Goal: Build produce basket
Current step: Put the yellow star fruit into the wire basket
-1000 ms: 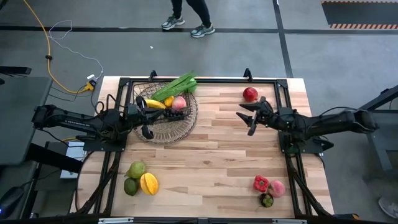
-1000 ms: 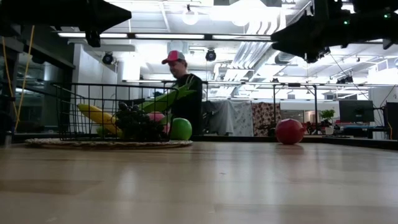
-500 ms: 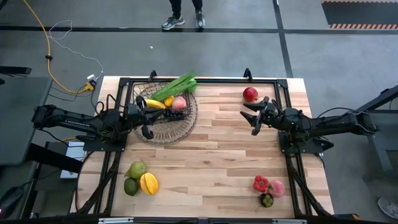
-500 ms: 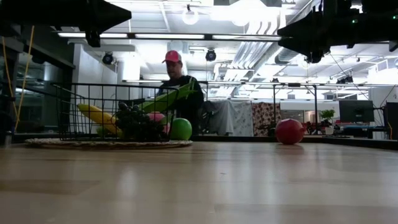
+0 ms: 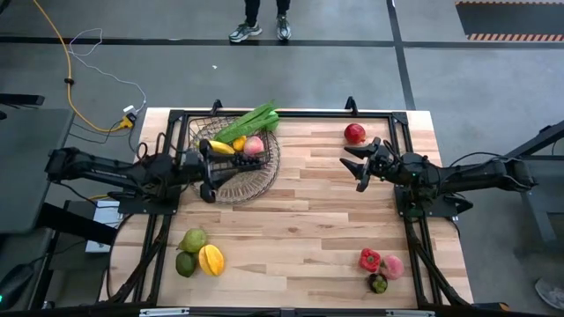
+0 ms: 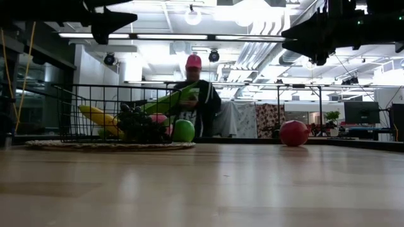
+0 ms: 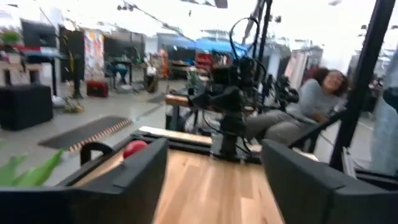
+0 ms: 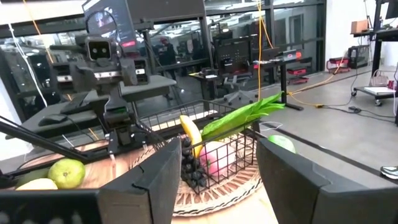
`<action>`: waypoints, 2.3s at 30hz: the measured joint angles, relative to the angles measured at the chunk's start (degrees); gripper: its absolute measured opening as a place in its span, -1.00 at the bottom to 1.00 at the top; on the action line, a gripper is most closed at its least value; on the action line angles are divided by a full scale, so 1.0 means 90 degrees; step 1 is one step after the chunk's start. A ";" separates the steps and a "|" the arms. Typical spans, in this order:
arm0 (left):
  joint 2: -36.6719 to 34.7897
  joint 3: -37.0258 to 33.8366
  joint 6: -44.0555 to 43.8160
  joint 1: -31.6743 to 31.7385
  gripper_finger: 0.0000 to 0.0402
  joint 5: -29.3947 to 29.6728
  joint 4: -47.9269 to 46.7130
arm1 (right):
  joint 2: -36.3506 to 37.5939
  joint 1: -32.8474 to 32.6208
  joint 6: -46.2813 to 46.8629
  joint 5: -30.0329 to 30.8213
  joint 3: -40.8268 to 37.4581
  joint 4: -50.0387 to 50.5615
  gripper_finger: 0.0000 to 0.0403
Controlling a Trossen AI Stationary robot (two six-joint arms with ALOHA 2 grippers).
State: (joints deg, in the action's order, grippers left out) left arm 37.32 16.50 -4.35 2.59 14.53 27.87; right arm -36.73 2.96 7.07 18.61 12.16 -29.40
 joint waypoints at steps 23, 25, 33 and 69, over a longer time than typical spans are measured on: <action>0.2300 0.3540 -0.0116 -0.1370 0.79 -0.0641 -0.5345 | -0.0002 0.0000 0.0034 0.0000 0.0000 0.0109 -0.01; 0.2599 0.3722 -0.0174 -0.1785 0.79 -0.0484 -0.5720 | -0.0002 0.0000 0.0047 0.0000 0.0001 0.0109 -0.01; 0.3685 0.4087 0.0071 -0.3421 0.79 0.0038 -0.6416 | -0.0002 0.0000 0.0046 0.0000 0.0002 0.0109 -0.01; 0.6123 0.4742 0.1168 -0.5191 0.34 -0.0230 -0.8513 | -0.0002 0.0002 0.0056 0.0005 0.0002 0.0276 -0.01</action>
State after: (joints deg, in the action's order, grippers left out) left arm 92.42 59.18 6.16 -44.13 12.46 -48.75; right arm -36.75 2.98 7.58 18.65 12.19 -26.92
